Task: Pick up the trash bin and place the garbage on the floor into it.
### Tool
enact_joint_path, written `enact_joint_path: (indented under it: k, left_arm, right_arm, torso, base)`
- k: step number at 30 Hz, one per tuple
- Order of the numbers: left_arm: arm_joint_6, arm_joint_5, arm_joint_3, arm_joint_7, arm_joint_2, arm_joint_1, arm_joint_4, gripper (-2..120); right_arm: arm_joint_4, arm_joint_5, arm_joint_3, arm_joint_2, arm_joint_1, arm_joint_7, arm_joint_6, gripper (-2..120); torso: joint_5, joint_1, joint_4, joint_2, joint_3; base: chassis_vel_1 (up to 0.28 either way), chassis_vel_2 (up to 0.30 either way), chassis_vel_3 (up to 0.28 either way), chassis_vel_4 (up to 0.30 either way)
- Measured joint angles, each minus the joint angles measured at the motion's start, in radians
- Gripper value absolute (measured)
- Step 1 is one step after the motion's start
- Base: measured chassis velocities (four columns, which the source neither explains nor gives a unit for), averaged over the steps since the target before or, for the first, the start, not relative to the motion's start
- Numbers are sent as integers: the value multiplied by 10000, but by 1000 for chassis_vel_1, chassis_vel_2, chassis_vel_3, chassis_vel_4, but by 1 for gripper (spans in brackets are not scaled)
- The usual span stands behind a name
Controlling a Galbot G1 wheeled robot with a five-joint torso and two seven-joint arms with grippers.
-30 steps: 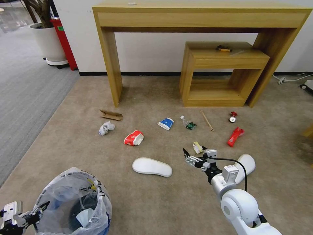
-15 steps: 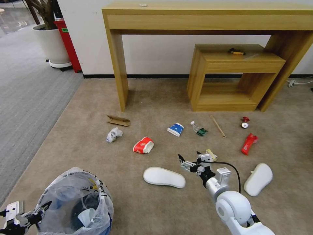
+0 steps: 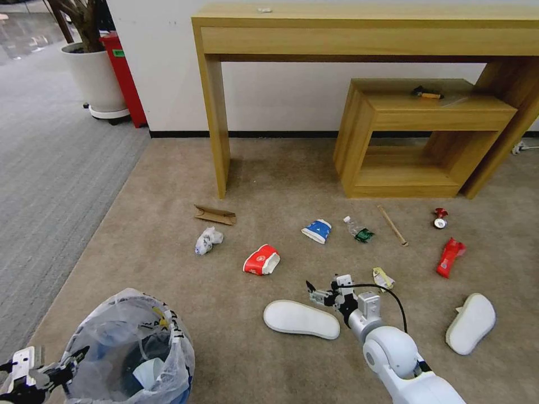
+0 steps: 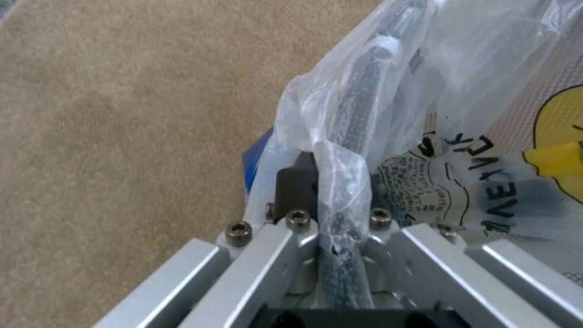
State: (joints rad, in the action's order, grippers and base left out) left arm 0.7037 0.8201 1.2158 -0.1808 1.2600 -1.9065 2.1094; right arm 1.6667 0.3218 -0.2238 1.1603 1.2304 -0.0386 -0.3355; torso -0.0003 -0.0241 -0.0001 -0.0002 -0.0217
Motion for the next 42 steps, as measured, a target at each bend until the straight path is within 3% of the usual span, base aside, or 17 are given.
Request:
enact_joint_path:
  k: [7,18,27,42]
  left_arm:
    - [102,8,-69,209,62,62,57,0]
    - [110,77,78,202,93,3,36,0]
    - [105,79,63,177,93,-4,16,0]
    - [82,43,-65,154,73,-56,189,0]
  right_arm:
    - [-1935,-1028,1226,-4,-1061,-1196,48,100]
    - [-3137,-1882,2389,356,-1604,-1584,-174,100]
    - [-3661,-2245,2518,552,-1737,-1581,-293,100]
    - [-4517,-2996,2027,961,-2123,-1482,504,97]
  torso:
    - [-2,1,0,1,0]
    - [-1,1,0,0,1]
    - [-3,1,0,1,1]
    - [-1,0,0,2,1]
  base:
    - [0,0,0,0]
    - [0,0,0,0]
    - [0,0,0,0]
    - [0,0,0,0]
